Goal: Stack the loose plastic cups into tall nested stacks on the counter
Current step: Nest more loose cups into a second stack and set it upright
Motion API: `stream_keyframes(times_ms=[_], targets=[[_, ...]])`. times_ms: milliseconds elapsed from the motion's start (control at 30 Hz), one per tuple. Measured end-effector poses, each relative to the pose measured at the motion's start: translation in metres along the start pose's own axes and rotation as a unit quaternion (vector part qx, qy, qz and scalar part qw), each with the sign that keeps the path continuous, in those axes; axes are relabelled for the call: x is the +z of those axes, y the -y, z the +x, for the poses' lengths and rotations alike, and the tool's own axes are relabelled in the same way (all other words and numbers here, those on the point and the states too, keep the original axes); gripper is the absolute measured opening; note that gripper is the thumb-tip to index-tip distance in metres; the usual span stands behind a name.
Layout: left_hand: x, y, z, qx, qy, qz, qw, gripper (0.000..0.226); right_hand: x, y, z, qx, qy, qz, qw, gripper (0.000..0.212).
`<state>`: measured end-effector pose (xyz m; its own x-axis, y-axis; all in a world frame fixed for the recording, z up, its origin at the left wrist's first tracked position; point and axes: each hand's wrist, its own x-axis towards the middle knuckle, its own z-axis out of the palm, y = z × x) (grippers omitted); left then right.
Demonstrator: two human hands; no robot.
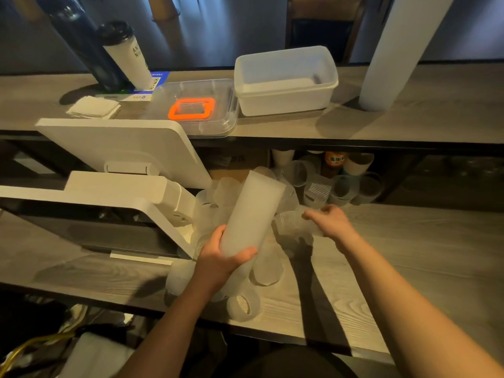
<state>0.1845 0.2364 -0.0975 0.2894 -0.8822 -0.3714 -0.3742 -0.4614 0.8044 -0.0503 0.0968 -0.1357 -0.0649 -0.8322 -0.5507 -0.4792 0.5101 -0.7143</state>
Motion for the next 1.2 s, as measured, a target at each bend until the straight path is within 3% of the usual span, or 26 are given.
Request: stream_keyframes(times_ms=[133,233,300,400,500,733,1000,1100,1200], targets=[[0.0,-0.004,-0.001,0.003,0.015,0.006,1.0,0.091,-0.022,0.028,-0.019,-0.061,0.009,0.152,0.986,0.042],[0.001,-0.005,-0.003,0.01,0.032,0.011,0.999,0.088,-0.037,0.043,-0.03,-0.12,0.023,0.207,0.971,0.052],[0.003,-0.006,-0.005,0.017,0.032,0.014,0.999,0.084,-0.042,0.049,-0.035,-0.151,0.051,0.189,0.969,0.065],[0.004,-0.007,-0.007,0.03,0.034,0.031,0.999,0.086,-0.043,0.052,-0.042,-0.211,0.096,0.12,0.965,0.058],[0.003,-0.008,-0.007,0.045,0.039,0.053,0.997,0.079,-0.037,0.049,-0.047,-0.24,0.093,0.079,0.963,0.056],[0.004,-0.009,-0.014,0.052,0.041,0.044,0.997,0.072,-0.024,0.042,-0.058,-0.244,0.1,0.09,0.96,0.055],[0.004,-0.007,-0.014,0.02,0.049,0.001,0.999,0.088,-0.002,0.038,-0.065,-0.216,0.17,0.112,0.955,0.072],[0.005,-0.009,-0.014,0.008,0.055,-0.021,0.998,0.091,0.001,0.033,-0.049,-0.166,0.119,0.141,0.969,0.076],[0.005,-0.008,-0.011,0.003,0.034,-0.039,0.999,0.096,0.005,0.019,-0.025,-0.127,0.022,0.154,0.98,0.05]])
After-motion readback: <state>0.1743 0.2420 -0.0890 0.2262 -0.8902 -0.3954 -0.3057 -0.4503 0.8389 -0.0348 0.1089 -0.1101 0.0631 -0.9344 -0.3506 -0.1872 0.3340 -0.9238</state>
